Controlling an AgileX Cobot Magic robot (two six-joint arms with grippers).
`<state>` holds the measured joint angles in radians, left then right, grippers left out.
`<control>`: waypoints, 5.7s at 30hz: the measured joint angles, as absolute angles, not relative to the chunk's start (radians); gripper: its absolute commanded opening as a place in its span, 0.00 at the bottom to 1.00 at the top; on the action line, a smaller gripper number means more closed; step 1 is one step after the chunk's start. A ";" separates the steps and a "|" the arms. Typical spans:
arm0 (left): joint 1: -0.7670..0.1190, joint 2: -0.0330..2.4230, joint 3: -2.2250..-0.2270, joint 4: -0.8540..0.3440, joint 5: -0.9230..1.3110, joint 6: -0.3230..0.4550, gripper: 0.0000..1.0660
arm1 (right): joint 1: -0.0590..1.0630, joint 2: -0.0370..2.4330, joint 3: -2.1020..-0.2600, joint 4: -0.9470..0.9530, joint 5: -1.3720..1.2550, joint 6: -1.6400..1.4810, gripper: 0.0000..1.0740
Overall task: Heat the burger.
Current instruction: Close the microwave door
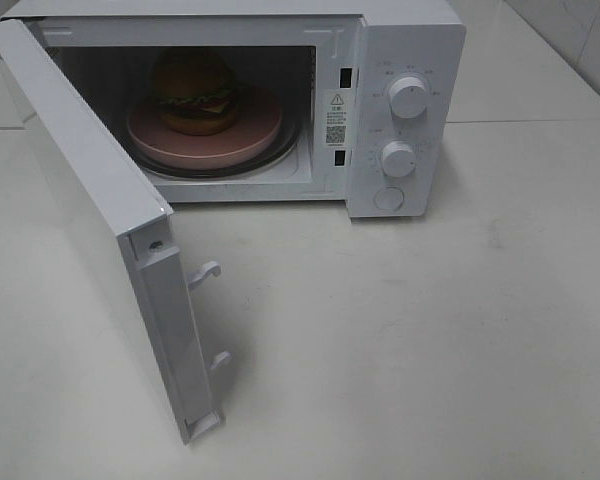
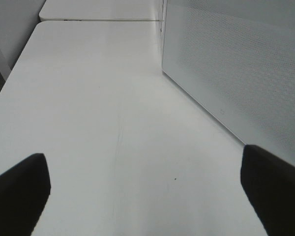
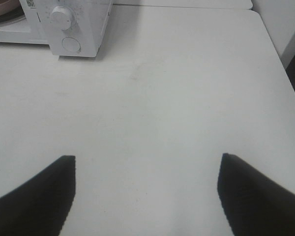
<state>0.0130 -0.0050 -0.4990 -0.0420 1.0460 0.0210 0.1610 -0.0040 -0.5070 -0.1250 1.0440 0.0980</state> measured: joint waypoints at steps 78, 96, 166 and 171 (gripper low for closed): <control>0.013 0.849 -0.275 -0.050 -0.171 0.021 0.00 | 0.161 -0.004 -0.507 -0.102 1.044 0.100 0.71; 0.013 1.297 -0.196 0.357 -0.843 -0.160 0.00 | 0.161 -0.004 -0.507 -0.102 1.044 0.099 0.71; -0.810 1.985 -1.119 -1.067 -0.756 0.745 0.00 | 0.161 -0.004 -0.507 -0.099 1.044 0.099 0.71; -0.818 2.019 -1.187 -1.103 -0.730 0.789 0.00 | 0.161 -0.004 -0.507 -0.099 1.044 0.099 0.71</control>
<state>-0.8180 2.0190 -1.1870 -1.1030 -0.7300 0.7890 0.1610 -0.0040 -0.5070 -0.0990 1.0440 0.0990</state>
